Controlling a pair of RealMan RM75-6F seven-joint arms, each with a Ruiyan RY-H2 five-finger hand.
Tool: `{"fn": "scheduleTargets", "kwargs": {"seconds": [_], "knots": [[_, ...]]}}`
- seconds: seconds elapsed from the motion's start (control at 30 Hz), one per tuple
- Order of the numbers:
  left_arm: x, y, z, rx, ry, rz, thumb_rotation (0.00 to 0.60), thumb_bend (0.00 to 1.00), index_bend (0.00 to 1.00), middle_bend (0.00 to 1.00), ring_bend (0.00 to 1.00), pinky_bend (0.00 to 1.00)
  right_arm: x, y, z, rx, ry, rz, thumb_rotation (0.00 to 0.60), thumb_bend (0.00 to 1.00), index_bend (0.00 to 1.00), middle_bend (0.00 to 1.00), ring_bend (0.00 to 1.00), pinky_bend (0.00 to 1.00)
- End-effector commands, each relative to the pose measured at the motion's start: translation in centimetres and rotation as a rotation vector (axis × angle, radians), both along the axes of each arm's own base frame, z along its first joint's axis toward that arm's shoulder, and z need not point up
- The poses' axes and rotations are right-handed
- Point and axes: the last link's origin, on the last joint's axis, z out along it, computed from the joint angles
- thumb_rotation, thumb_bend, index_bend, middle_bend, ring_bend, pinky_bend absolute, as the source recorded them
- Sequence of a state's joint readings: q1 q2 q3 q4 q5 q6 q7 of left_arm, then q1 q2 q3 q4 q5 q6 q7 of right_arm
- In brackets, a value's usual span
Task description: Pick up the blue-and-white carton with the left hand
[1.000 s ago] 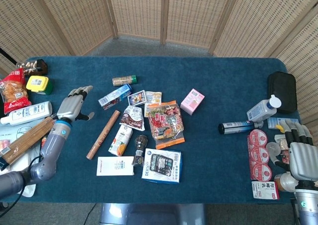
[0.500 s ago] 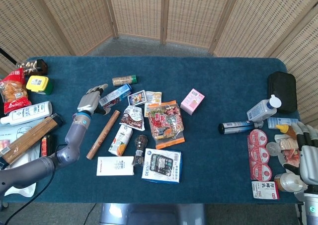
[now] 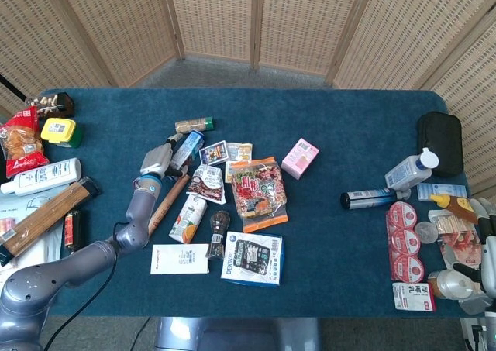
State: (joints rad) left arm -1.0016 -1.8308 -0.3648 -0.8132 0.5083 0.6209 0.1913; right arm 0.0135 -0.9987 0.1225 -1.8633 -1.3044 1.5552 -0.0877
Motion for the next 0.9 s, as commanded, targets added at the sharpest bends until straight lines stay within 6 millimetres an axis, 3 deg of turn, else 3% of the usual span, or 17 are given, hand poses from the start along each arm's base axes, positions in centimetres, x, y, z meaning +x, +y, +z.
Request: {"fn": "scheduleTargets", "kwargs": {"seconds": [0.03, 0.13, 0.23, 0.43, 0.77, 0.9], "knots": [[0.3, 0.1, -0.2, 0.023, -0.01, 0.002, 0.6, 0.56, 0.31, 0.34, 0.72, 0.57, 0.0, 0.3, 0.3, -0.009, -0.008, 0.002, 0.588, 0.32, 0.0, 0.05, 0.0, 0.0], [0.2, 0.2, 0.0, 0.045, -0.025, 0.017, 0.6, 0.63, 0.51, 0.55, 0.89, 0.75, -0.1, 0.6, 0.5, -0.019, -0.016, 0.004, 0.587, 0.32, 0.0, 0.05, 0.0, 0.0], [0.0, 0.2, 0.5, 0.058, -0.05, 0.029, 0.6, 0.67, 0.61, 0.65, 0.96, 0.83, -0.1, 0.7, 0.6, -0.028, -0.02, 0.006, 0.587, 0.32, 0.0, 0.05, 0.0, 0.0], [-0.1, -0.1, 4.4, 0.123, -0.152, 0.029, 0.6, 0.67, 0.63, 0.67, 0.98, 0.86, -0.1, 0.4, 0.5, -0.027, -0.025, 0.018, 0.589, 0.32, 0.0, 0.05, 0.0, 0.0], [1.1, -3.7, 15.4, 0.247, -0.269, -0.082, 0.6, 0.64, 0.61, 0.66, 0.98, 0.85, 0.0, -1.1, -1.1, 0.02, -0.041, 0.053, 0.586, 0.32, 0.0, 0.05, 0.0, 0.0], [2.3, -5.4, 18.9, 0.29, -0.295, -0.135, 0.6, 0.64, 0.61, 0.66, 0.98, 0.85, 0.0, -1.4, -1.8, 0.031, -0.053, 0.065, 0.587, 0.32, 0.0, 0.05, 0.0, 0.0]]}}
